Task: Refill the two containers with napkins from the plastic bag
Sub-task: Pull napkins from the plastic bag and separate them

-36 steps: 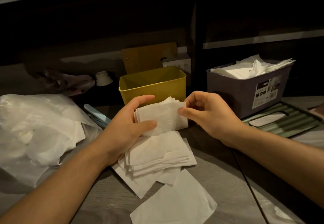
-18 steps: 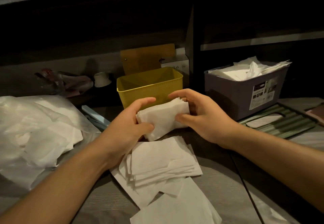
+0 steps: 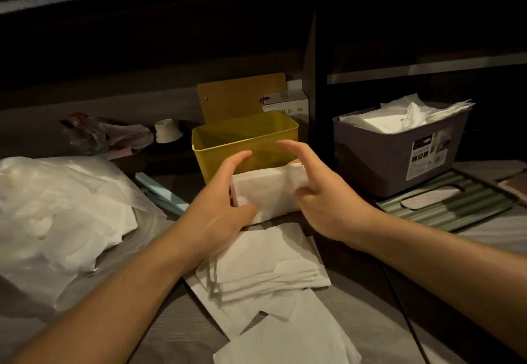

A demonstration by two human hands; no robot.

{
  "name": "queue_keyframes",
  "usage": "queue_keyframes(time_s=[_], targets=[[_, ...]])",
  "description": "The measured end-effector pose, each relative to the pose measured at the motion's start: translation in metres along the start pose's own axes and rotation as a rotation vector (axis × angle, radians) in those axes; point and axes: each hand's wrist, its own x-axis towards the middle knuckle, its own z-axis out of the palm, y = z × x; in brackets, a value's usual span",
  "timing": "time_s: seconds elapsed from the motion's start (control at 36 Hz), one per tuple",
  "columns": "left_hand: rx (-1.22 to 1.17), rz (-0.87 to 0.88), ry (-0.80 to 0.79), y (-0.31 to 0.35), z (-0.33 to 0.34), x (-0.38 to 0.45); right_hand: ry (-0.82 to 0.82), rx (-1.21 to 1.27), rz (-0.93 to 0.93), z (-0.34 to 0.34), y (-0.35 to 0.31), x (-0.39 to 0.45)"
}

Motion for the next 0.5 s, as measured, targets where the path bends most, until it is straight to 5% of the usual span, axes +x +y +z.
queue_keyframes(time_s=[0.11,0.5], targets=[[-0.025,0.064,0.055,0.0017,-0.0018,-0.0013,0.061,0.03,-0.019,0.0001,0.0039,0.0019],[0.02,0.039,-0.016,0.0011,-0.0002,-0.0027,-0.095,-0.059,-0.066,0.0,0.0037,0.0015]])
